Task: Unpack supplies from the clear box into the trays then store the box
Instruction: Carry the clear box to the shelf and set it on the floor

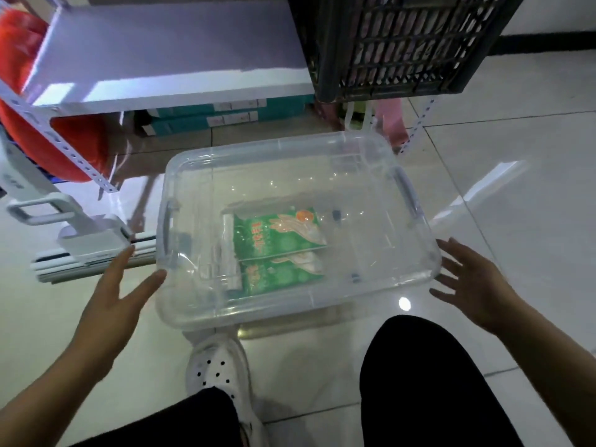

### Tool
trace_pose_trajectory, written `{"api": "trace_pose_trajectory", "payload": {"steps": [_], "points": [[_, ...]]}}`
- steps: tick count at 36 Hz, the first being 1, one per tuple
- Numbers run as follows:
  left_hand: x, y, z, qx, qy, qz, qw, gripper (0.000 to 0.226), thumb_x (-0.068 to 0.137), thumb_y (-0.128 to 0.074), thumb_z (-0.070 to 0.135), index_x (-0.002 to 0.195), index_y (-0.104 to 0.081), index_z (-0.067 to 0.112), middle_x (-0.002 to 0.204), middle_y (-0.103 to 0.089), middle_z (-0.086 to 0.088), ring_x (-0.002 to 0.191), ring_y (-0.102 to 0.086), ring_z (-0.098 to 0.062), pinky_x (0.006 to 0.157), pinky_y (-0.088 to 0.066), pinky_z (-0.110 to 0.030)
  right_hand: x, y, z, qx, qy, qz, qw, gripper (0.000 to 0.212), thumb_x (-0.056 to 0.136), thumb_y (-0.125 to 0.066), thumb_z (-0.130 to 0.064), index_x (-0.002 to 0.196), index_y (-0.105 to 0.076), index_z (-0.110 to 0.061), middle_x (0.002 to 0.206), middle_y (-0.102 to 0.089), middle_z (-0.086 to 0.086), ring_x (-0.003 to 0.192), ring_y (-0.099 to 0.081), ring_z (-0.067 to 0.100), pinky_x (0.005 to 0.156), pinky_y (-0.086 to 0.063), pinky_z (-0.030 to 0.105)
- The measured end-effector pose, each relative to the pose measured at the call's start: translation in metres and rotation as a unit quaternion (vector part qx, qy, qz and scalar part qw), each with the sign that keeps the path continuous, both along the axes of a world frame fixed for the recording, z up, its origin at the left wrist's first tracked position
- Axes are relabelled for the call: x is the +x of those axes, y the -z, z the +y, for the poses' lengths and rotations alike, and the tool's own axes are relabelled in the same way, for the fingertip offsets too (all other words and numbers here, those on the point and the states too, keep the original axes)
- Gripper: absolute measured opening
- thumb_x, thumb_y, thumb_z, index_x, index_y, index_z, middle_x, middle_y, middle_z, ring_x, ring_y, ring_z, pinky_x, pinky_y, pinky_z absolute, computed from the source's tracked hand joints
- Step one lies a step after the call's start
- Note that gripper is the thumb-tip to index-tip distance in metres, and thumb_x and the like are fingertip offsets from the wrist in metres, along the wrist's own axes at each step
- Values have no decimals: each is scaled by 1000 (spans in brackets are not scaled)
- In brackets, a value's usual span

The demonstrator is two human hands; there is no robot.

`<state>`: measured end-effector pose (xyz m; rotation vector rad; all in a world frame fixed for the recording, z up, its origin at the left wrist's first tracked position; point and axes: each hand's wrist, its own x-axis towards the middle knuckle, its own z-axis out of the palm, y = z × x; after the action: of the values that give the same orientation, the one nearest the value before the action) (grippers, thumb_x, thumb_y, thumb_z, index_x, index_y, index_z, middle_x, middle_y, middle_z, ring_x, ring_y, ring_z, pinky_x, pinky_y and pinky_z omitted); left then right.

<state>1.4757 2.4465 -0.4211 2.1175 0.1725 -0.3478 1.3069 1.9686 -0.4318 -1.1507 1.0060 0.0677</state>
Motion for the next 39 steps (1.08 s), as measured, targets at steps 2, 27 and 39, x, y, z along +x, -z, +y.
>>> {"api": "trace_pose_trajectory", "payload": {"steps": [2, 27, 39], "points": [[-23, 21, 23, -132, -67, 130, 980, 34, 78, -65, 61, 112, -60, 64, 148, -46, 18, 141, -35, -21, 104, -29, -46, -7, 8, 10, -12, -2, -6, 1000, 31, 97, -52, -33, 125, -64, -24, 136, -61, -2, 131, -49, 28, 115, -29, 55], [-2, -41, 0, -400, -123, 219, 882, 37, 76, -68, 29, 113, -68, 28, 105, -71, 3, 120, -55, -46, 84, -46, -76, 53, -84, 51, 14, 31, -105, 994, 10, 89, -62, -27, 99, -63, -29, 94, -60, -4, 90, -60, 23, 89, -40, 41], [9, -140, 58, -442, -78, 83, 890, 37, 74, -72, 30, 108, -71, 16, 106, -65, -11, 112, -56, -47, 88, -45, -75, 74, -160, 78, 21, -1, -190, 982, 50, 73, -74, -28, 122, -66, -24, 122, -68, 6, 118, -60, 32, 101, -43, 64]]}}
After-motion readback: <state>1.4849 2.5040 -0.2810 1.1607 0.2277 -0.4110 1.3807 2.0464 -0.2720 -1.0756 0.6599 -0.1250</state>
